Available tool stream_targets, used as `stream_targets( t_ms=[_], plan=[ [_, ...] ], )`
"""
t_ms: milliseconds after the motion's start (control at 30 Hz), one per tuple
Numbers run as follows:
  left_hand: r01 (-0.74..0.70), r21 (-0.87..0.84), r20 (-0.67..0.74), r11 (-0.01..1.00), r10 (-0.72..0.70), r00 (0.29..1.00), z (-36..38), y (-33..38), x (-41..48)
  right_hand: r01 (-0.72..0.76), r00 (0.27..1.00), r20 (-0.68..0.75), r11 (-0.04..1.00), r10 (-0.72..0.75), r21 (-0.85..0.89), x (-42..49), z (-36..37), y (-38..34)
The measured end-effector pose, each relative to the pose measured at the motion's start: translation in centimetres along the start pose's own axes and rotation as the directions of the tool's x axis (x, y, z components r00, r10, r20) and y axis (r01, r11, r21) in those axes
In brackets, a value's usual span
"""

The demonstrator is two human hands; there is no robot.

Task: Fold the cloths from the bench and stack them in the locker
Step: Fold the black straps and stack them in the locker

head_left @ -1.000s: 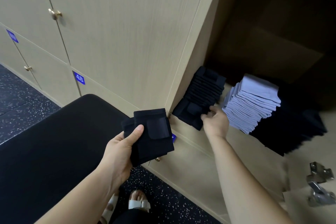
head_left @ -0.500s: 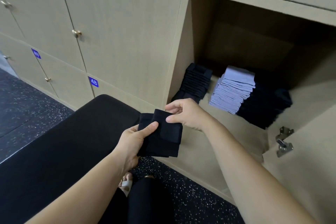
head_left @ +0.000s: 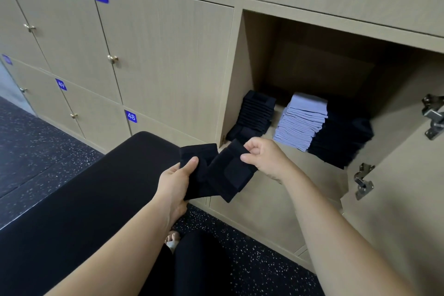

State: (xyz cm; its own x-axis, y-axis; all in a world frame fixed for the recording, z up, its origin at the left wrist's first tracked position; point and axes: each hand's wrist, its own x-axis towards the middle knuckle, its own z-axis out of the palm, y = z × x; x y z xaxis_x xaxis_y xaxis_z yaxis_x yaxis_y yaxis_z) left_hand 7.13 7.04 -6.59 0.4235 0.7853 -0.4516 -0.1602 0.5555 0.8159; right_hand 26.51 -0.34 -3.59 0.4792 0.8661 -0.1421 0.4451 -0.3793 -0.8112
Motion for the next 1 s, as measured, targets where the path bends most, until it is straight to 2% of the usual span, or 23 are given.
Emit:
stream_targets(
  t_ms=[233,333,433,600,1000],
  plan=[
    [-0.029,-0.047,-0.052,0.998,0.026,0.998,0.1,-0.1,0.8,-0.058,0.977,-0.185,0.969,0.105,0.242,-0.5,-1.7,2.7],
    [-0.025,-0.061,-0.061,0.998,0.022,0.998,0.3,-0.2,1.5,-0.086,0.924,-0.317,0.924,0.214,0.373,0.5,-2.3,4.3],
    [-0.016,-0.067,-0.066,0.998,0.011,0.998,0.4,-0.3,2.4,-0.115,0.843,-0.381,0.82,0.379,0.561,2.1,-2.5,5.7],
    [-0.004,-0.08,-0.069,0.997,-0.001,0.998,0.3,-0.7,4.3,-0.097,0.746,-0.389,0.666,0.54,0.739,5.0,-2.2,6.9],
    [0.019,-0.109,-0.052,0.994,-0.025,0.998,1.5,-1.5,9.2,-0.057,0.704,-0.358,0.551,0.613,0.832,12.6,-0.8,7.3]
  ],
)
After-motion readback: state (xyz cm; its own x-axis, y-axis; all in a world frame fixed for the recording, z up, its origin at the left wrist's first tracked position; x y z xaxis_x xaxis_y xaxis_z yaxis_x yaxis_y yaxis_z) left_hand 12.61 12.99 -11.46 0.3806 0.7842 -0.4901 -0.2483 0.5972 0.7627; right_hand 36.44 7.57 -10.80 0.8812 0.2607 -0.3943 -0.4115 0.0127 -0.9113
